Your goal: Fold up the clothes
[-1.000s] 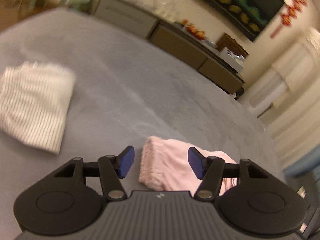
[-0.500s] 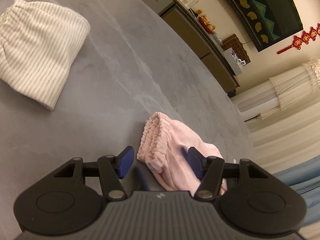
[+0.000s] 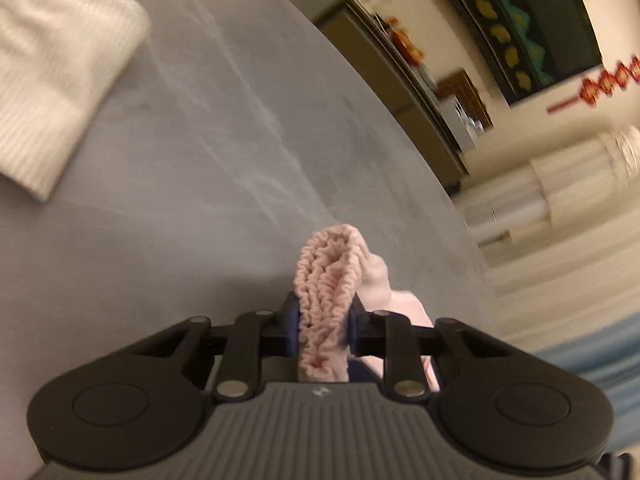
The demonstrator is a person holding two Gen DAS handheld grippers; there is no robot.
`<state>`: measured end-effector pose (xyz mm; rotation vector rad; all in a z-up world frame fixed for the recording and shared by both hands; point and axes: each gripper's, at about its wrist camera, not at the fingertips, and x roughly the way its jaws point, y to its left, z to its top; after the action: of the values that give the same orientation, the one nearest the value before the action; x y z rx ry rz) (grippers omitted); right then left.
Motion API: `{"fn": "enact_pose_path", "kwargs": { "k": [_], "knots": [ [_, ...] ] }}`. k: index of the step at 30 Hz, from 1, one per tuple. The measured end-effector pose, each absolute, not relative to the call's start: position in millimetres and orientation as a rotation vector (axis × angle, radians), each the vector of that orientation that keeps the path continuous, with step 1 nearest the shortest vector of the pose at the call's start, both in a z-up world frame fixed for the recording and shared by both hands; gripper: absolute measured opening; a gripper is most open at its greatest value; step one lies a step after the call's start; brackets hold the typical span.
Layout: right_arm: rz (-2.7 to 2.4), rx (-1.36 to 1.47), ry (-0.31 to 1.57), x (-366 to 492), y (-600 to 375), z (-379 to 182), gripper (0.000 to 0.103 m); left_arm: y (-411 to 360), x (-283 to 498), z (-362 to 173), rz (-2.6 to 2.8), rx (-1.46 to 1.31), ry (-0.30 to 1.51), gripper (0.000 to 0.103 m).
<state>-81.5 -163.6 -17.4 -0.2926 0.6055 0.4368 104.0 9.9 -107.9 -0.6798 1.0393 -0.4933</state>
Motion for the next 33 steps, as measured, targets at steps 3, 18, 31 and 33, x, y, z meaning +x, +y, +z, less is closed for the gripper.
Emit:
{"fn": "enact_pose_path", "kwargs": {
  "k": [3, 18, 31, 33],
  "knots": [
    [0.467, -0.178, 0.626, -95.4, -200.8, -9.1, 0.044, 13.0, 98.5, -98.8, -0.480, -0.655, 1.006, 0.021],
    [0.240, -0.185, 0.747, -46.9, -250.1, -62.6, 0.032, -13.2, 75.3, -57.6, -0.478, -0.564, 0.948, 0.021],
    [0.060, 1.045, 0.670, -53.0, -465.5, -105.0, 0.073, -151.3, 63.0, -50.2, -0.881, -0.486, 0.959, 0.043],
    [0.042, 1.052, 0.672, -53.7, -469.8, -118.1, 0.073, -132.5, 75.3, -56.9, -0.866, -0.595, 0.971, 0.044]
  ]
}}
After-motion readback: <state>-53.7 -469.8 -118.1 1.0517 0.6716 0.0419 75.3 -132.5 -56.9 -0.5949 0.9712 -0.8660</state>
